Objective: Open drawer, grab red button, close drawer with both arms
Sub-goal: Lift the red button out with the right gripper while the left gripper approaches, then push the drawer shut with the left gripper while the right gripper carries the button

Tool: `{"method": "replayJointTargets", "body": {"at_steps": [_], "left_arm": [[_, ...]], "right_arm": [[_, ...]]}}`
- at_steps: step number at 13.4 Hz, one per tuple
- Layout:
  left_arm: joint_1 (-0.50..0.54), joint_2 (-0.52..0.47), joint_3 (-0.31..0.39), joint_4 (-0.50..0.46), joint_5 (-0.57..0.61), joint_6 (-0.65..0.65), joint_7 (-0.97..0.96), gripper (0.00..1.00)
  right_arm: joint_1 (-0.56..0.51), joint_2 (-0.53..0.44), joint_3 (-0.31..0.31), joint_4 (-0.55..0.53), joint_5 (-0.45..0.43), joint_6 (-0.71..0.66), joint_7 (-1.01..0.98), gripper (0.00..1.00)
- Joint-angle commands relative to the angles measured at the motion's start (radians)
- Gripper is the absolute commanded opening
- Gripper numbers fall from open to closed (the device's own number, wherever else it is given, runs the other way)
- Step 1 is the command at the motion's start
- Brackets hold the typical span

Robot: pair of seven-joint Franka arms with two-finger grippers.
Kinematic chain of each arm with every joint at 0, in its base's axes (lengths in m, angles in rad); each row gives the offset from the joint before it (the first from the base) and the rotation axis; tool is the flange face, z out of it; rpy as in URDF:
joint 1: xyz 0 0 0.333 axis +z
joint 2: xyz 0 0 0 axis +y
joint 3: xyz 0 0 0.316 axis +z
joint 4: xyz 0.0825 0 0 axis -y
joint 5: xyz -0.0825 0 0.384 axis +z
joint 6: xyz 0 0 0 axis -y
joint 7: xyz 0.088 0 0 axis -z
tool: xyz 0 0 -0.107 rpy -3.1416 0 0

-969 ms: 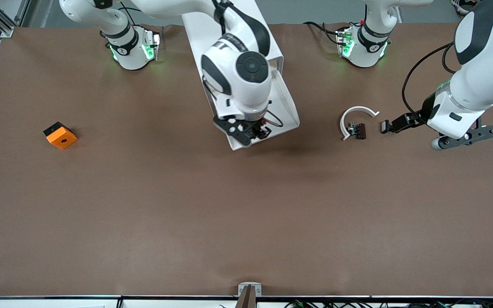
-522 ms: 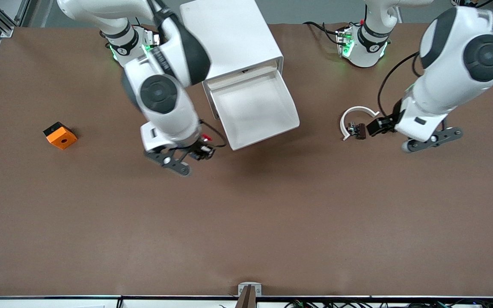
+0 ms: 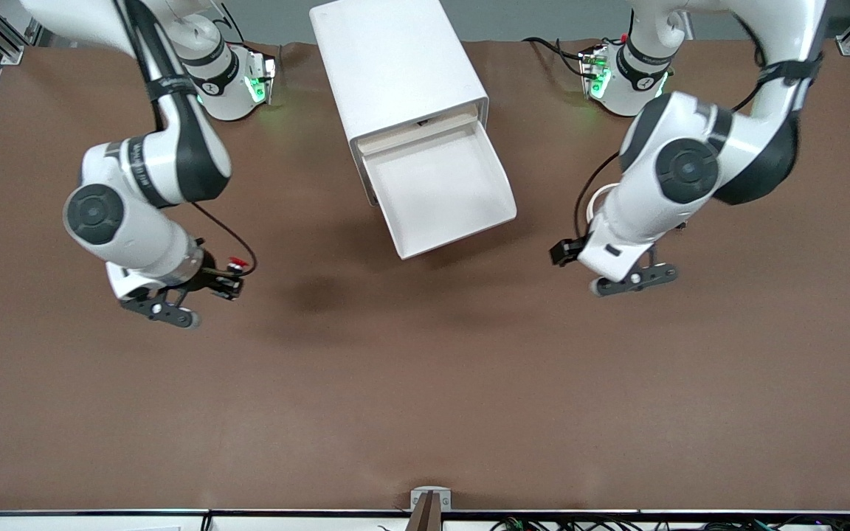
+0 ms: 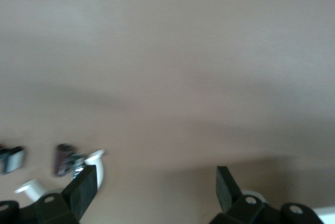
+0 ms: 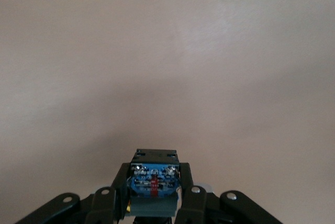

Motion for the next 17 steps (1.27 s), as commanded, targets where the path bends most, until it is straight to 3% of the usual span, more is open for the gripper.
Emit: {"method": "replayJointTargets", "body": {"at_steps": [1, 6, 13, 17], "left_arm": [[-0.079, 0.083, -0.003, 0.016, 0.019, 0.114, -0.136, 1.0], [-0.175, 0.214, -0.006, 0.055, 0.009, 0.166, -0.317, 1.0], [-0.3, 0.238, -0.02, 0.034, -0.091, 0.142, -0.529, 1.0], [-0.3, 0.226, -0.077, 0.037, -0.226, -0.02, -0.546, 1.0]], "right_arm": [[-0.082, -0.033, 0.021, -0.098, -0.017, 0.078, -0.113, 0.0], [-0.238, 0.023, 0.021, -0.251, -0.017, 0.351, -0.333, 0.0], [-0.384, 0.209, 0.023, -0.245, -0.017, 0.595, -0.585, 0.0], [-0.384, 0.232, 0.023, -0.242, -0.017, 0.629, -0.585, 0.0]]}}
